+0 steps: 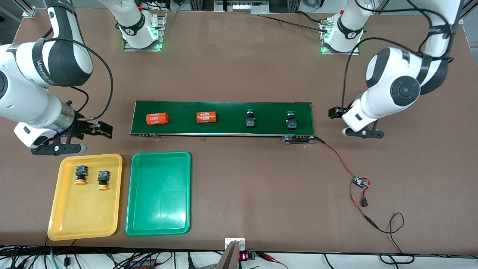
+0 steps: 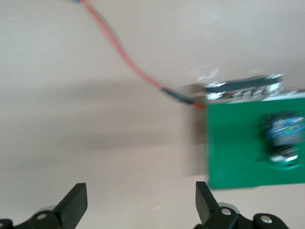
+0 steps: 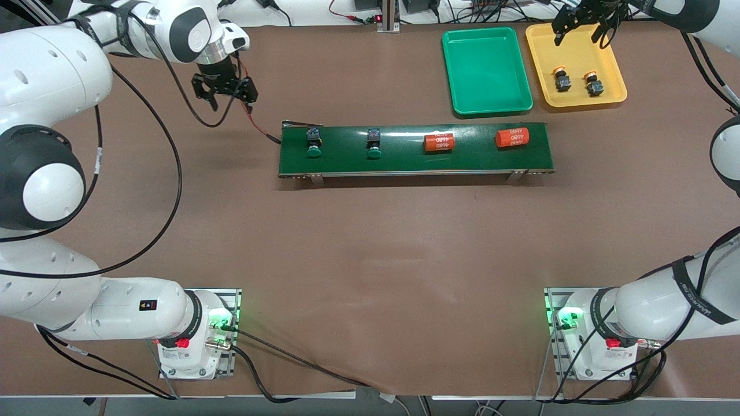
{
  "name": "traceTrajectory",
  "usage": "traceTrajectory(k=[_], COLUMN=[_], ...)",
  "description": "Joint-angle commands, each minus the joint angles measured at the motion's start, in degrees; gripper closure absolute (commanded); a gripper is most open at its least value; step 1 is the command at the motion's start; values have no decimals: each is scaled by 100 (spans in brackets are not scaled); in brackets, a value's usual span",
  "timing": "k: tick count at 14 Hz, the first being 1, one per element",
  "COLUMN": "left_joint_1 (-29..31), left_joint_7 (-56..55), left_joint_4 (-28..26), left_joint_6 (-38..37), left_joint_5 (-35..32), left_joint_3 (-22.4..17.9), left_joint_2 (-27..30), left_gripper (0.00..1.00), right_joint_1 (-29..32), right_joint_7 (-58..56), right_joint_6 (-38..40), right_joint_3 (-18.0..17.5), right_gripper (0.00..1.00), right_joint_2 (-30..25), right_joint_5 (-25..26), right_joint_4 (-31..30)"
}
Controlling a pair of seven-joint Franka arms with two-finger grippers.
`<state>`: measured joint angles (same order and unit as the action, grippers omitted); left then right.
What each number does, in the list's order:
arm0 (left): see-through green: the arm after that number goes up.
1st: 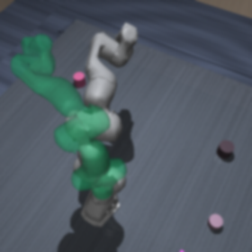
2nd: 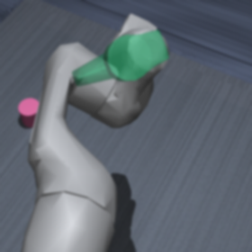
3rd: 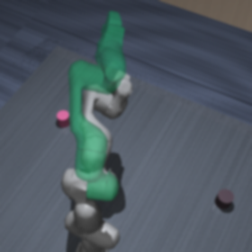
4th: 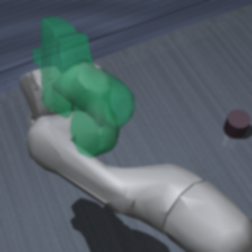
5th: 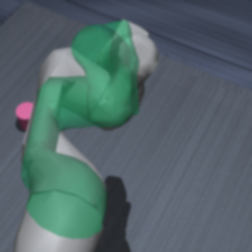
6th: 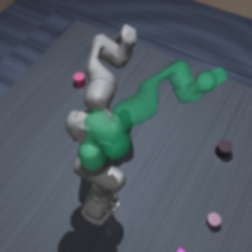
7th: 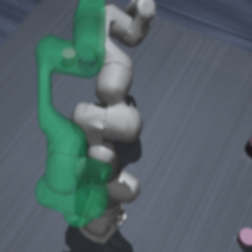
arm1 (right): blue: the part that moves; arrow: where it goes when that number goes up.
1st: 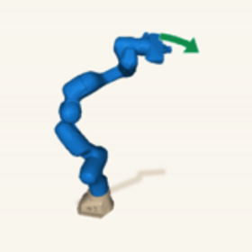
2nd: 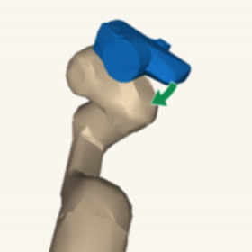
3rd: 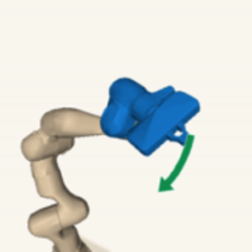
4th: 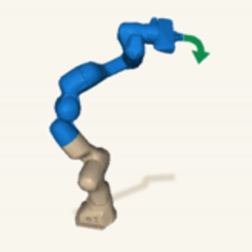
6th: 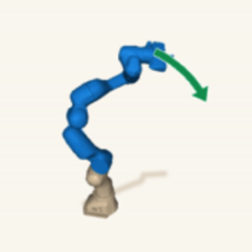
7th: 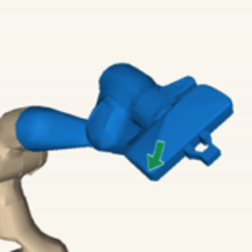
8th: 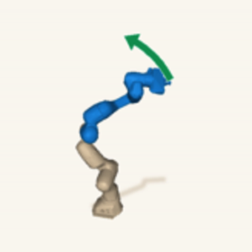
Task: Sort buttons by color to trays
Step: 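Lift the left gripper away from the belt, then move the right gripper over the first green-ringed button on the belt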
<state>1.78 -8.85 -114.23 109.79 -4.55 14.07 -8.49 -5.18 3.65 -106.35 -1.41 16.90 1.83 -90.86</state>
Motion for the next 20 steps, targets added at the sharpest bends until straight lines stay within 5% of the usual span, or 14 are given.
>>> traceTrajectory(k=[1, 9, 16, 20], left_joint_1=[-38, -117, -38, -11], left_joint_7=[249, 937, 1342, 1245], left_joint_4=[-47, 1947, 2054, 2072], left_joint_6=[-388, -2277, -2234, -2304], left_joint_5=[-703, 156, 296, 376], left_joint_3=[-27, -764, -1029, -967], left_joint_2=[575, 893, 1034, 1051], left_gripper=[0, 0, 0, 0], right_joint_1=[34, -350, -1520, -2363], right_joint_7=[-5, 38, 2218, 3235], right_joint_6=[53, 52, -70, -807], right_joint_3=[-18, -35, -342, -413], right_gripper=[0, 0, 0, 0], right_joint_2=[-64, -20, 252, 577], right_joint_5=[-78, -130, -157, -166], right_joint_4=[-64, -81, -108, -108])
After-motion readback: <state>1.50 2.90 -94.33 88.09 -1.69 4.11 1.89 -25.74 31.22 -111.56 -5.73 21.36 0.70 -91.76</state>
